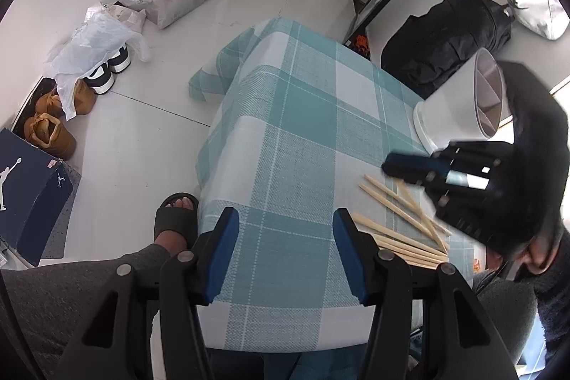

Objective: Organize utensils

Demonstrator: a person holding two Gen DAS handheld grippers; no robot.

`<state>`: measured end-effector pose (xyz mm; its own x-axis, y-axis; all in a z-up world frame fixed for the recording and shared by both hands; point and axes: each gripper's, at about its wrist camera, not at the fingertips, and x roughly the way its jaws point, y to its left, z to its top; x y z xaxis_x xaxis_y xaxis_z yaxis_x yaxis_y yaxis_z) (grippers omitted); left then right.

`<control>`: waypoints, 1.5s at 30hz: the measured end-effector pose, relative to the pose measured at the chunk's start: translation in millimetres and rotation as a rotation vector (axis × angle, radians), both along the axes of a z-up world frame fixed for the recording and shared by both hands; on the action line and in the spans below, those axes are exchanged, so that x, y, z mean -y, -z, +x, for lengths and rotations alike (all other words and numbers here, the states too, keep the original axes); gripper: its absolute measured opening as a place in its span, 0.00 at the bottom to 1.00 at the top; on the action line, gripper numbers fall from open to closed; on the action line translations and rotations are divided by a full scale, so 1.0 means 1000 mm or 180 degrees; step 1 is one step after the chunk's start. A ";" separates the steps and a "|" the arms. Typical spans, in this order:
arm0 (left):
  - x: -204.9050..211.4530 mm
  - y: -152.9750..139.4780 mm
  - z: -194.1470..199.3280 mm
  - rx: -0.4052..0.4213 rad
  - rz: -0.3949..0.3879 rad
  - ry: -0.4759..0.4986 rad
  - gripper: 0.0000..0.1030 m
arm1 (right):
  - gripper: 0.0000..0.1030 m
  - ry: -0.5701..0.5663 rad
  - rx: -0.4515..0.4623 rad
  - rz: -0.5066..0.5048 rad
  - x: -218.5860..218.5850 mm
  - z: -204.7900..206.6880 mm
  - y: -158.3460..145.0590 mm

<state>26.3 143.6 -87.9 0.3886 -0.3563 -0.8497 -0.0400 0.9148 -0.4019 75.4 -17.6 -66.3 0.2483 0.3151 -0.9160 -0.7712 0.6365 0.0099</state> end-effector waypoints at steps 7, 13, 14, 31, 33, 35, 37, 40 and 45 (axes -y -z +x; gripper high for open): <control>0.037 -0.002 -0.006 0.0005 0.0139 0.0413 0.48 | 0.05 0.0604 0.0137 0.0791 0.053 0.003 -0.056; 0.062 -0.004 0.009 0.0026 0.0490 0.0682 0.48 | 0.05 0.0991 0.0258 0.1243 0.098 -0.003 -0.078; 0.068 -0.004 0.014 0.0032 0.0569 0.0751 0.48 | 0.05 0.1039 0.0284 0.1315 0.108 -0.005 -0.083; 0.183 -0.011 0.027 0.0352 0.1441 0.2541 0.48 | 0.03 0.1933 0.0740 0.2066 0.255 -0.059 -0.132; 0.192 -0.011 0.021 0.0349 0.1397 0.2681 0.48 | 0.03 0.1997 0.0814 0.2082 0.268 -0.070 -0.139; 0.207 -0.011 0.008 0.0391 0.1398 0.2933 0.48 | 0.03 0.2061 0.0889 0.2081 0.279 -0.081 -0.145; 0.221 -0.012 -0.004 0.0479 0.1453 0.3157 0.48 | 0.03 0.2158 0.0977 0.2069 0.294 -0.093 -0.152; 0.239 -0.007 -0.016 0.0571 0.1696 0.3313 0.47 | 0.03 0.2286 0.1029 0.2073 0.311 -0.102 -0.154; 0.249 -0.005 -0.030 0.0442 0.1613 0.3664 0.45 | 0.03 0.2441 0.1099 0.2091 0.333 -0.111 -0.152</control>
